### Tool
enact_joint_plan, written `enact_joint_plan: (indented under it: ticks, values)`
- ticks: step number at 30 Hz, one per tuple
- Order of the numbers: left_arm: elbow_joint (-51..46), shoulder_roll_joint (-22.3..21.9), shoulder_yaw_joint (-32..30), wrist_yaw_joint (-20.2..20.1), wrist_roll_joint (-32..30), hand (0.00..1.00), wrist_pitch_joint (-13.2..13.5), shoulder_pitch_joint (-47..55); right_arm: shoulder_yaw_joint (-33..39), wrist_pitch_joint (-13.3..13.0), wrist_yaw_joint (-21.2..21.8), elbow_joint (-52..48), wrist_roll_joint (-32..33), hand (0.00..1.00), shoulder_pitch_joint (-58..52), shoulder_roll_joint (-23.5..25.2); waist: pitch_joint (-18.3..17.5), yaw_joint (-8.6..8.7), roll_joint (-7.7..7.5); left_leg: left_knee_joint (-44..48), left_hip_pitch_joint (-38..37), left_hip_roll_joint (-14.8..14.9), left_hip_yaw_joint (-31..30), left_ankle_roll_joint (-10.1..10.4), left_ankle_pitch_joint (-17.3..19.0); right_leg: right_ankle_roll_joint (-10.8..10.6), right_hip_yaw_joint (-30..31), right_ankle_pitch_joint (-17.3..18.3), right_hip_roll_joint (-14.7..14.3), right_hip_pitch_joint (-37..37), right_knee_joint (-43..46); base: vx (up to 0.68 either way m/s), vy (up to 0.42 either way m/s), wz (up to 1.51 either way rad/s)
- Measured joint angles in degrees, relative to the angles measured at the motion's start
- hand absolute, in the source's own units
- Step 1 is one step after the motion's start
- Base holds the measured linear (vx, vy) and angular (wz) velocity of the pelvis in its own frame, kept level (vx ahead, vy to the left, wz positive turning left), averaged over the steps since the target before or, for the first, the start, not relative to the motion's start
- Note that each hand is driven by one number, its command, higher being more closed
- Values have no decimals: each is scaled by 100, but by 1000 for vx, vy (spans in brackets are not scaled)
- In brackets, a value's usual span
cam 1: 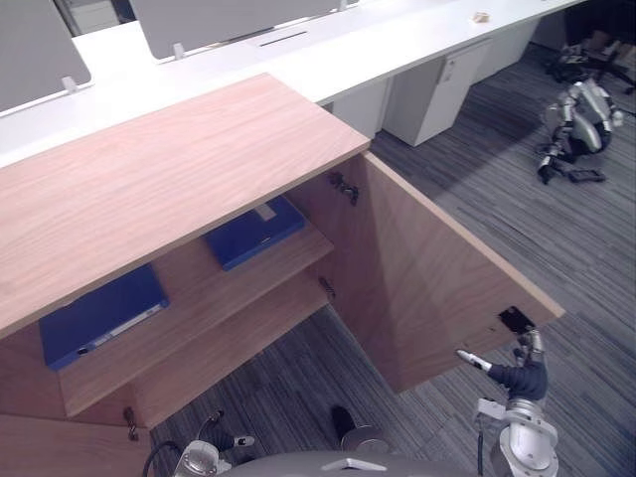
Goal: Walk over to the cabinet, pick up the folder, carry it to the office cabinet, place the folder inside the office cabinet, then close the office cabinet door
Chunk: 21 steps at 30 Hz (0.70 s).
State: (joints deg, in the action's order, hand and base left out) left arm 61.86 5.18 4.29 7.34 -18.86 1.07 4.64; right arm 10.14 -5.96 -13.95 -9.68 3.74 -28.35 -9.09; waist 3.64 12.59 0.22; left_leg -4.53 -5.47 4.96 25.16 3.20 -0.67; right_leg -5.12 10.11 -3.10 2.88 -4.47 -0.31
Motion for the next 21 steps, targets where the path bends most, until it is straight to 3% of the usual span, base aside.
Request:
enact_joint_plan:
  ticks: [6, 10, 13, 17, 21]
  values:
    - [44, 113, 212, 31, -107, 0, 0, -118, -659, 5, 88, -57, -955, 0, -126, -189, 9, -8, -129, -1, -111, 23, 29, 1, -1, -13, 171, -8, -97, -94, 127, -43, -26, -31]
    - [58, 156, 334, 96, -153, 0, -2, -276, -1532, -1, 177, -55, -1883, 0, 4, -744, 7, -197, -257, -37, -145, 65, -21, -1, 5, -13, 144, -6, -128, -87, 165, -69, -22, -16]
    - [57, 143, 417, 110, -177, 0, -15, -341, -2482, -33, 585, -54, -2397, 0, 391, -1004, 3, -349, -320, -39, -164, 55, -199, 10, -37, -12, 14, -5, -113, -15, 208, -33, -16, 23]
    - [53, 201, 413, 131, -274, 0, -110, -379, -3146, -174, 833, 56, -2595, 0, 859, -1003, -39, -581, -427, -39, -179, 20, -347, -10, -85, -21, -84, 31, -66, 49, 302, -10, 10, 25]
    - [55, 273, 398, 132, -277, 0, -114, -384, -3474, -263, 989, 218, -2656, 0, 1401, -1012, -50, -648, -562, -39, -267, -65, -461, -32, -94, -46, -150, 64, 12, 187, 341, 16, 34, 13]
